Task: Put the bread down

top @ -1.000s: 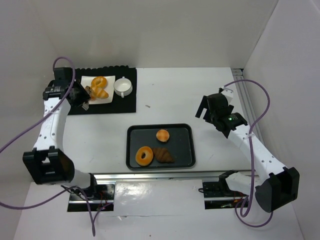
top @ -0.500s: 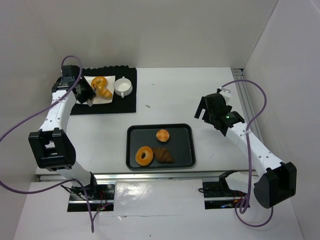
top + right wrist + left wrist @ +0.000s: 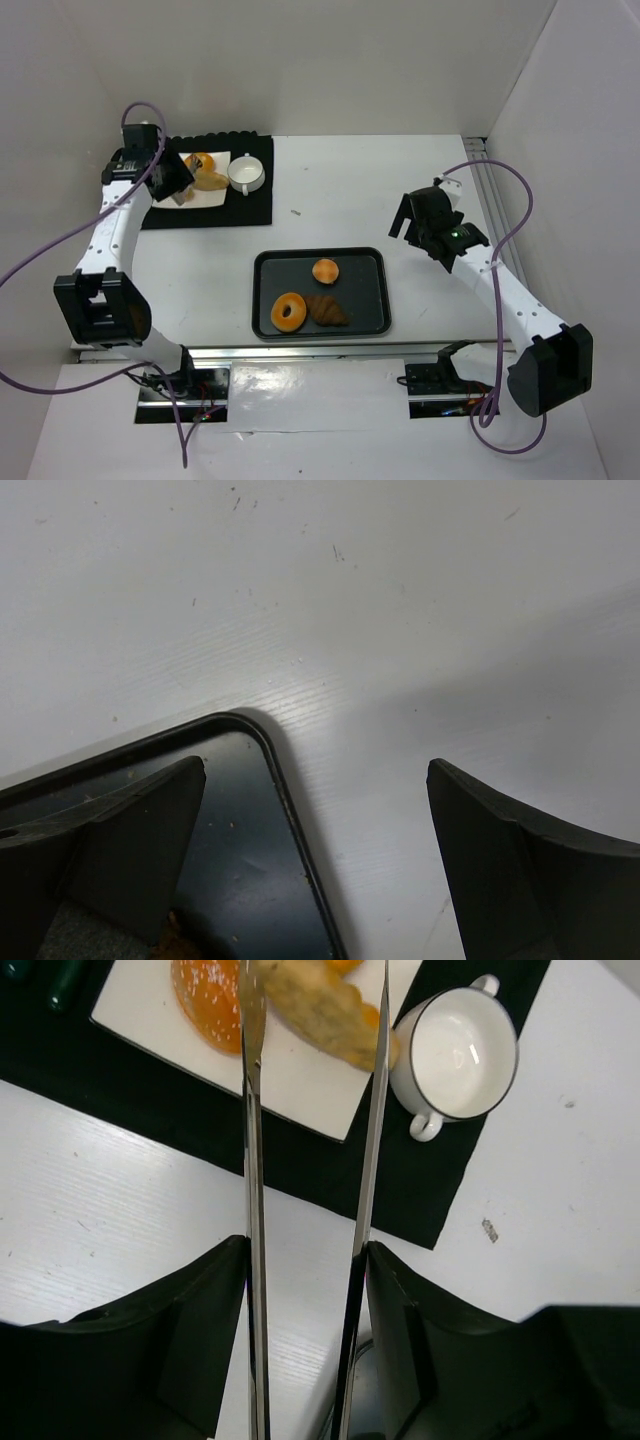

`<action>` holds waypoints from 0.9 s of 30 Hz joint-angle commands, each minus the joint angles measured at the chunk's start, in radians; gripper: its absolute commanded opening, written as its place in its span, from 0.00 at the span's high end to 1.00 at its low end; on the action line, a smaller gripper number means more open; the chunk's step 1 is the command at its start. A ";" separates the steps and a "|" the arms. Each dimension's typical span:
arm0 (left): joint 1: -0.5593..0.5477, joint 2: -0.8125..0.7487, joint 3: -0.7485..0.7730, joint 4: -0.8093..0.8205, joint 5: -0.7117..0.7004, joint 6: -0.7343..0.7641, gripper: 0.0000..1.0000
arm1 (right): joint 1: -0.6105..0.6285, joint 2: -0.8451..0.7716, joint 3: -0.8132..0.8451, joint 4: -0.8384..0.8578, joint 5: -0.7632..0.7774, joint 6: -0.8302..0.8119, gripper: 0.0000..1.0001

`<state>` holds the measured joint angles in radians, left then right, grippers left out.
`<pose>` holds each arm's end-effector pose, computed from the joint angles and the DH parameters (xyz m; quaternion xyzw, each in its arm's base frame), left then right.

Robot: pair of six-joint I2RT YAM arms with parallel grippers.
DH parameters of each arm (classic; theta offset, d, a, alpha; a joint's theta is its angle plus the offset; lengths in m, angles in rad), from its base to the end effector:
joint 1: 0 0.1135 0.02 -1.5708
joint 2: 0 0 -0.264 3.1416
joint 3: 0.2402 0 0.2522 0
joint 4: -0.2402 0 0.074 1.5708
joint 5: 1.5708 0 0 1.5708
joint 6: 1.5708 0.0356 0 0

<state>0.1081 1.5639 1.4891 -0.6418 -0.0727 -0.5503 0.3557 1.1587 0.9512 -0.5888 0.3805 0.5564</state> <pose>0.3472 0.0403 0.3471 -0.3083 0.8559 -0.0585 0.4111 0.2307 0.0716 0.2871 0.1622 0.8975 0.0061 0.4100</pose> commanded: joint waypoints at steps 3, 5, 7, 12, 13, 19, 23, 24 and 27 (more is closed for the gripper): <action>-0.019 -0.126 0.106 -0.007 -0.032 0.027 0.40 | 0.008 -0.011 -0.008 0.032 0.006 -0.003 0.01; -0.044 -0.140 0.120 -0.016 -0.003 0.055 0.40 | 0.008 -0.011 -0.008 0.032 0.006 -0.003 0.01; -0.090 -0.140 0.151 -0.016 0.052 0.082 0.41 | 0.008 -0.011 -0.008 0.032 0.006 -0.003 0.01; -0.283 -0.044 0.218 -0.075 0.093 0.101 0.41 | 0.008 -0.021 -0.008 0.041 0.006 -0.003 0.01; -0.306 -0.032 0.200 -0.049 0.093 0.101 0.41 | 0.008 -0.021 -0.008 0.032 0.006 -0.003 0.01; -0.472 0.120 0.175 0.088 0.041 0.067 0.44 | 0.008 -0.031 -0.008 0.023 0.015 -0.003 0.01; -0.495 0.268 0.220 0.201 0.051 0.064 0.45 | 0.008 -0.031 -0.008 0.023 0.015 -0.003 0.01; -0.495 0.284 0.220 0.233 0.039 0.064 0.45 | 0.008 -0.031 -0.008 0.014 0.015 -0.003 0.01; -0.521 0.372 0.250 0.277 -0.018 0.088 0.43 | 0.008 -0.031 -0.008 0.014 0.052 -0.003 0.01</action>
<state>-0.4000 1.9114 1.6684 -0.4850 -0.0303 -0.4747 0.3557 1.1538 0.9405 -0.5884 0.3893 0.5564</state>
